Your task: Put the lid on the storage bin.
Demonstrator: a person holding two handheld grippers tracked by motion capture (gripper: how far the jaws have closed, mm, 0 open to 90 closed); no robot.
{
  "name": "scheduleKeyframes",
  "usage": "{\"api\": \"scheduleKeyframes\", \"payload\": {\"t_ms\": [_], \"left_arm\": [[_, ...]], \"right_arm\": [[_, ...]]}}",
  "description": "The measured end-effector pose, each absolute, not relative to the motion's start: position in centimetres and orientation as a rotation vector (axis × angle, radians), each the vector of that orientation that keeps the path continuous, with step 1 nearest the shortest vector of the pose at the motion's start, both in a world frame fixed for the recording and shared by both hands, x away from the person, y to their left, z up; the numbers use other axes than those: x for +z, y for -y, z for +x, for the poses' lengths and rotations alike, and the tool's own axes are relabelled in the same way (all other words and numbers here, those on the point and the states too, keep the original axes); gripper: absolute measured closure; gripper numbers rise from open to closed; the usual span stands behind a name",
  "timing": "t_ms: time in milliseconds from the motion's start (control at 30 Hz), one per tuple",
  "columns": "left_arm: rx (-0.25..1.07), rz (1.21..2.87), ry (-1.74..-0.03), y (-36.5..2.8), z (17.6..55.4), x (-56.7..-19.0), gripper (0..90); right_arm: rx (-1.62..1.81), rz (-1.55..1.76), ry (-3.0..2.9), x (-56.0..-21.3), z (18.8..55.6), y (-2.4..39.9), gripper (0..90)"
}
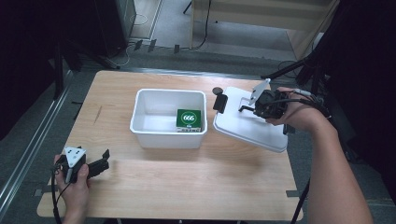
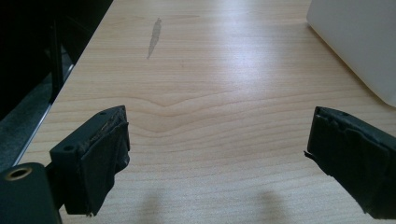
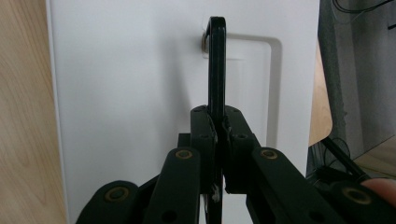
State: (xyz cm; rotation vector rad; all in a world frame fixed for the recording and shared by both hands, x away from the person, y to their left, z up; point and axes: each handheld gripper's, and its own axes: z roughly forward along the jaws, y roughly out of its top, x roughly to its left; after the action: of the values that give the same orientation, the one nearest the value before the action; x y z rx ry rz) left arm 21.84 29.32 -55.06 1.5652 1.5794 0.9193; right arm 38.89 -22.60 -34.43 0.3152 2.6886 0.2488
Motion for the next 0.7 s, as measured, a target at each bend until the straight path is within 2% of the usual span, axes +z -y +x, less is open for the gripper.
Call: {"api": "scheduleKeyframes", "payload": {"t_ms": [300,700], "left_arm": [[0.919,1.564,-1.579,-29.3,21.9,-55.1,6.4],[0.916,1.560,-1.581,-29.4,21.9,-55.1,6.3]], "right_arm": [[0.272,0.270,-2.683,-32.7,39.0,20.6,85.5],[0.287,0.181,-2.710,-32.3,39.5,16.6,85.6]]}}
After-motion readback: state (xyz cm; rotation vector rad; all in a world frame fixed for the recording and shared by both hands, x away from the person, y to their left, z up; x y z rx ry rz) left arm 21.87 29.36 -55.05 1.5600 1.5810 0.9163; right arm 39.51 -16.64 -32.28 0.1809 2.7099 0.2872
